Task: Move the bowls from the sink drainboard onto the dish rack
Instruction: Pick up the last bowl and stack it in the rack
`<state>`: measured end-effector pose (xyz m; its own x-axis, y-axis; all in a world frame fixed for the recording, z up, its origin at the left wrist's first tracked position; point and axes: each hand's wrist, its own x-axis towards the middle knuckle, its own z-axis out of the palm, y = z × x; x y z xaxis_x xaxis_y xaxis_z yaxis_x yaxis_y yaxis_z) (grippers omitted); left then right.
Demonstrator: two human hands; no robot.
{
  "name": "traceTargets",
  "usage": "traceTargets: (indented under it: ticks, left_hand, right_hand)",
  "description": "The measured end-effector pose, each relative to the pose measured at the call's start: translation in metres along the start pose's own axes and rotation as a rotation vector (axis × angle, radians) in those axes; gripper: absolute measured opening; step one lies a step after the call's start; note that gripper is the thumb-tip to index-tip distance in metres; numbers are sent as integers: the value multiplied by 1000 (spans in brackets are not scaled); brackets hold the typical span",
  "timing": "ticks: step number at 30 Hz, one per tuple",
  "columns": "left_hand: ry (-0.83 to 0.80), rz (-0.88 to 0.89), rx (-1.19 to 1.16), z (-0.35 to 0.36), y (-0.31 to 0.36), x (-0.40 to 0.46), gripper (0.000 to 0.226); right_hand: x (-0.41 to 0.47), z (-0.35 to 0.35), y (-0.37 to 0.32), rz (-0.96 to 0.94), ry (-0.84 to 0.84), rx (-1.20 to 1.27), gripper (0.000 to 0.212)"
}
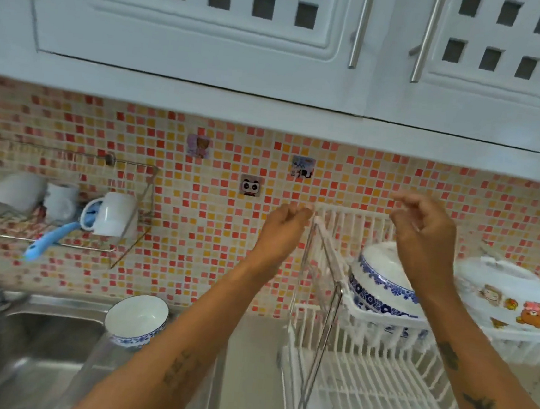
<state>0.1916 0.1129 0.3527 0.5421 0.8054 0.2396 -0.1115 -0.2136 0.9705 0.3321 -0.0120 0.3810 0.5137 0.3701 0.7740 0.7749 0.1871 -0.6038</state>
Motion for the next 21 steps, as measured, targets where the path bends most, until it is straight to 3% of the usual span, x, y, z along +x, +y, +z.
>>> traceTargets:
  ticks: [8,17,21]
  left_hand:
    - [153,-315,60,-137,-63,-37,51]
    - [492,-536,-22,-260,-128,-72,37]
    - [547,-612,-74,-288,-158,-78,29]
  right_hand:
    - [-46,132,-69,42,-332,300,16]
    - [-116,261,-47,401,-786,244,14]
    - [-144,309,-20,566,-976,82,35]
